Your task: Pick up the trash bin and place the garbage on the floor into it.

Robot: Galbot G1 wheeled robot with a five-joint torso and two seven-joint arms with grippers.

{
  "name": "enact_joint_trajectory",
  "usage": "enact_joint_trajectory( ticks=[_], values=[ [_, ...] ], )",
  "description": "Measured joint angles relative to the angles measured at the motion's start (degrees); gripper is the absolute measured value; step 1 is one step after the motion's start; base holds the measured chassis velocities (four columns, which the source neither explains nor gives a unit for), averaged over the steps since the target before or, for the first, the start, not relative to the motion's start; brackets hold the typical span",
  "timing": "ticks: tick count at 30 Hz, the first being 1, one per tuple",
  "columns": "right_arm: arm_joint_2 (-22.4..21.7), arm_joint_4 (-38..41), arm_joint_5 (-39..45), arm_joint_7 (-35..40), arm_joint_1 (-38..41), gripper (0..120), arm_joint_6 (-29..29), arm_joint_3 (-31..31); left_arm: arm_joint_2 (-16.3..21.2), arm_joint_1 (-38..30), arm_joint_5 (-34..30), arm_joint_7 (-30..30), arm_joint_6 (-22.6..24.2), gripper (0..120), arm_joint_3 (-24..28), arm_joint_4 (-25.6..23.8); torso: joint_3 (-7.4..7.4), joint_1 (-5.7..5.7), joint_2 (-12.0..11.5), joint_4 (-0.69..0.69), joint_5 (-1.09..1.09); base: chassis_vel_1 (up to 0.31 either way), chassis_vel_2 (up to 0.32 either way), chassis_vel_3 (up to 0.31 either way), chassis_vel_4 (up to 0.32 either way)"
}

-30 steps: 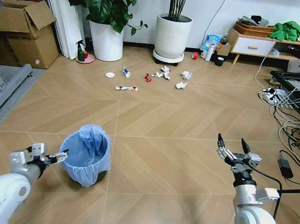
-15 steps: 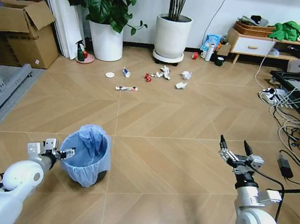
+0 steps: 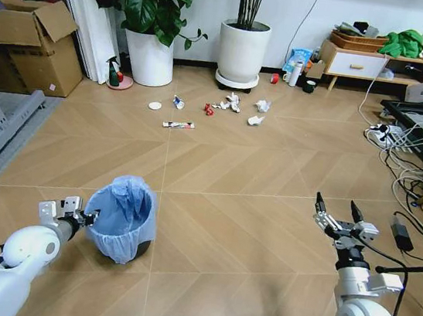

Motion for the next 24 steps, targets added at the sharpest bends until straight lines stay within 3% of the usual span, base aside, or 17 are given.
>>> enact_joint_trajectory(
  ticks=[4, 10, 15, 17, 24],
  values=[
    [-0.1, 0.5, 0.0, 0.0, -0.4, 100, 0.0, 0.3, 0.1, 0.4, -0.1, 0.2, 0.0, 1, -0.1, -0.4, 0.0, 0.0, 0.0, 0.0, -0.01, 0.0, 0.0, 0.0, 0.0],
    [-0.4, 1.1, 0.0, 0.4, -0.9, 100, -0.1, 0.8, -0.2, 1.6, -1.3, -0.1, 0.0, 0, -0.4, -1.8, 0.0, 0.0, 0.0, 0.0, -0.01, 0.0, 0.0, 0.0, 0.0],
    [-0.5, 1.3, -1.4, 2.2, -1.6, 100, 0.4, 1.1, -3.3, 2.1, -1.9, -0.5, -0.7, 0, -5.6, -5.5, 0.0, 0.0, 0.0, 0.01, -0.01, 0.0, 0.0, 0.0, 0.0],
    [0.0, 1.0, -3.2, 2.5, -2.9, 100, 0.8, 1.6, -5.3, 2.6, -1.4, -0.4, -3.3, 0, -10.8, -9.6, 0.0, 0.0, 0.0, -0.02, 0.01, 0.0, 0.0, 0.0, 0.0],
    [1.4, -0.4, -3.9, 1.2, -5.1, 100, 1.0, 1.2, -5.5, 9.4, -0.5, -0.1, -6.8, 0, -18.1, -15.5, 0.0, 0.0, 0.0, 0.03, 0.02, 0.0, 0.0, 0.0, 0.0]
  ],
)
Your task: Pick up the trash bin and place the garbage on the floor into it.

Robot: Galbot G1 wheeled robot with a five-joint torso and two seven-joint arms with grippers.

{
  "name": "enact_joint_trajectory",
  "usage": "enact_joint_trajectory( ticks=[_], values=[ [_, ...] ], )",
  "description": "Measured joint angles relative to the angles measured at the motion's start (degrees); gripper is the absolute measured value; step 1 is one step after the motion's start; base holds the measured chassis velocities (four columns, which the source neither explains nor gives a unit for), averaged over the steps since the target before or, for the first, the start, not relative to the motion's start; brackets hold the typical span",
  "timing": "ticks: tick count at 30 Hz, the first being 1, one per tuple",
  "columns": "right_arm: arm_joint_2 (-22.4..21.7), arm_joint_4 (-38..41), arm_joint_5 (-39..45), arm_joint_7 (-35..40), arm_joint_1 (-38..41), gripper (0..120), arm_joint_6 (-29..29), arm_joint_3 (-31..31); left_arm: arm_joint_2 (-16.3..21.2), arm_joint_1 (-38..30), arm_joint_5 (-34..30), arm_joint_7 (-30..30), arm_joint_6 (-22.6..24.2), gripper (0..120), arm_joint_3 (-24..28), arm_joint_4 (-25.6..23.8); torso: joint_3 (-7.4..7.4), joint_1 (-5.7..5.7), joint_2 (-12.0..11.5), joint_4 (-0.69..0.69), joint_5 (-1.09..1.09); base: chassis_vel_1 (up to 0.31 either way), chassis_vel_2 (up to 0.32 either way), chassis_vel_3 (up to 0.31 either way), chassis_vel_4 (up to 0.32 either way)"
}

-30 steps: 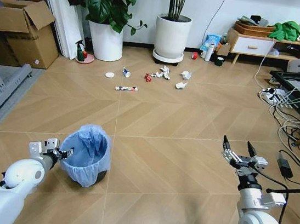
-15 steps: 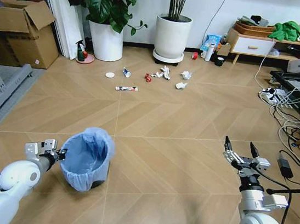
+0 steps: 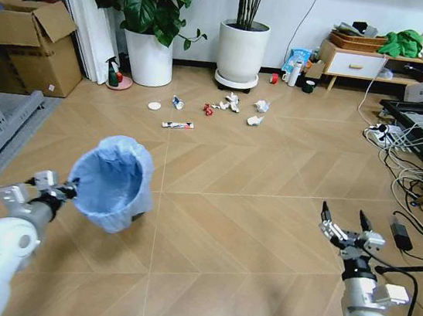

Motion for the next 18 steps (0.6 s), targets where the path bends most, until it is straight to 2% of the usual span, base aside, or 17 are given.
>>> enact_joint_trajectory(
  ticks=[3, 6, 10, 18],
  values=[
    [0.0, 0.0, -0.2, -0.2, -0.8, 100, 0.0, 0.2, 0.1, 0.2, -0.2, 0.0, -0.3, 0, -0.4, 0.0, 0.0, 0.0, 0.0, 0.01, -0.04, 0.0, 0.0, 0.0, 0.0],
    [0.1, 0.2, -1.0, -0.3, -1.7, 100, 0.2, 0.9, 0.1, -0.6, -0.6, -0.1, -0.5, 0, -0.4, -0.1, 0.0, 0.0, 0.0, -0.07, -0.01, 0.0, 0.0, 0.0, 0.0],
    [0.1, 0.0, -1.5, -0.3, -1.7, 100, 0.5, 1.0, 0.1, -0.4, -0.6, -0.3, -0.5, 0, -0.1, -0.4, 0.0, 0.0, 0.0, -0.05, -0.02, -0.025, 0.021, 0.025, -0.03],
    [0.2, -0.5, -1.7, -0.4, -1.4, 100, 1.1, 1.0, -0.2, -0.5, -0.3, -0.8, -0.4, 0, 0.7, -0.5, 0.01, 0.0, 0.0, -0.05, -0.04, -0.122, 0.124, 0.137, -0.135]
  ],
)
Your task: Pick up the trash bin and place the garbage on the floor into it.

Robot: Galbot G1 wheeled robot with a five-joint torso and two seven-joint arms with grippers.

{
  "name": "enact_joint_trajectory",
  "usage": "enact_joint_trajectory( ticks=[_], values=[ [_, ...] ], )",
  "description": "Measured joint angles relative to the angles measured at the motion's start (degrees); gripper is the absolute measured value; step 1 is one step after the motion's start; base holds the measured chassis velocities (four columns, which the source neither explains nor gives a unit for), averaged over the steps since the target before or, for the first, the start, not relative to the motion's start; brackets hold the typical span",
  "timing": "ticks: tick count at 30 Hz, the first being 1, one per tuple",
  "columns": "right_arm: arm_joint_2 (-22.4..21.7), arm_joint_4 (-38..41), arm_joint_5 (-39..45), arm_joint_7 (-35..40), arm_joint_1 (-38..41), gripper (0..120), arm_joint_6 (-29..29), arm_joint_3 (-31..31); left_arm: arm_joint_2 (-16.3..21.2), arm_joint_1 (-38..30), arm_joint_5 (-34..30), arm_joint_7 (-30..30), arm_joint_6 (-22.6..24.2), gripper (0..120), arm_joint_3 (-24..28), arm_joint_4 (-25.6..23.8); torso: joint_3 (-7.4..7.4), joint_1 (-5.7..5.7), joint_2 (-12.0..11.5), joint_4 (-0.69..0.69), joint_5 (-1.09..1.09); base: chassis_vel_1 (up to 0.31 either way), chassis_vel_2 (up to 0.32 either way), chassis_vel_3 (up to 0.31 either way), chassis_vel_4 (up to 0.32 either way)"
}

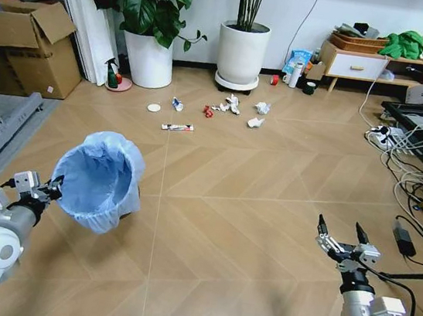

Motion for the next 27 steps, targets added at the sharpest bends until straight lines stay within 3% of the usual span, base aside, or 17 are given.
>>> enact_joint_trajectory(
  ticks=[9, 27],
  values=[
    [-0.1, -0.4, -0.3, -0.2, 0.2, 100, 0.8, 0.3, -0.3, -0.6, 0.1, -0.1, 0.1, 0, 0.8, 0.7, 0.01, 0.01, 0.0, 0.01, 0.03, -0.139, 0.189, 0.161, -0.185],
    [-0.2, -1.1, -0.6, -0.4, 1.0, 100, 1.2, 0.1, -0.8, -1.1, 0.0, 0.0, 0.1, 0, 1.2, 1.3, -0.01, 0.0, 0.0, 0.01, 0.02, -0.009, 0.05, 0.004, -0.062]
  ],
)
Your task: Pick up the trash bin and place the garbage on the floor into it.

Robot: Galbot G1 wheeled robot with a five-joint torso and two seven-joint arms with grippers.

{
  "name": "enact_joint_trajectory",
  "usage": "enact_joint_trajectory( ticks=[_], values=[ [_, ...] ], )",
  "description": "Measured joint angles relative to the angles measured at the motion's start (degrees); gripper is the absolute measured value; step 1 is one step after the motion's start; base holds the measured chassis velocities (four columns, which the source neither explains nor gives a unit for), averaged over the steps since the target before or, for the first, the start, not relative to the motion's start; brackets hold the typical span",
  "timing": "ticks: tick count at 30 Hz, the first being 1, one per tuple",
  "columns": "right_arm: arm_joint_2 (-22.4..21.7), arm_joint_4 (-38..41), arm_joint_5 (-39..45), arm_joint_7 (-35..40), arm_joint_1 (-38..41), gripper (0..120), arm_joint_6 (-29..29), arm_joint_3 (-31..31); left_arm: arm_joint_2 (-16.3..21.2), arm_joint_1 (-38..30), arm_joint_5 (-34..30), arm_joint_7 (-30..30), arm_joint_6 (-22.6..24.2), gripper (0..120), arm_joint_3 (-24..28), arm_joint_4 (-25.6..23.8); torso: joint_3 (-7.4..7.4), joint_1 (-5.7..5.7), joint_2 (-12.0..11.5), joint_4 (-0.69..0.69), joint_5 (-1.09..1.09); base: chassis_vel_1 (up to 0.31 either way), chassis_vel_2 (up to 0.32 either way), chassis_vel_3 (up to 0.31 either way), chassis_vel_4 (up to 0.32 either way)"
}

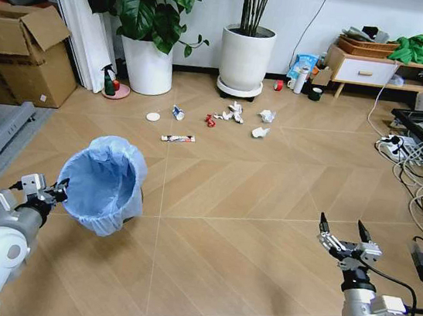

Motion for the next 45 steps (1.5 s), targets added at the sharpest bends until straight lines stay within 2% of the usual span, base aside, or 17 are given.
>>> enact_joint_trajectory(
  ticks=[24, 45],
  values=[
    [-0.3, -0.2, 0.6, 0.1, 0.5, 100, -0.1, -0.1, -0.3, -0.4, -0.1, 0.4, -0.2, 0, 0.0, 1.1, 0.0, 0.0, 0.0, 0.01, 0.0, -0.013, 0.142, 0.016, -0.146],
    [-0.3, -0.6, 1.3, -0.1, 1.1, 100, -0.1, -0.2, -0.6, -0.6, 0.3, 0.5, -0.3, 0, 0.6, 1.4, 0.0, 0.0, 0.0, 0.0, 0.0, -0.095, 0.194, 0.085, -0.19]
  ],
)
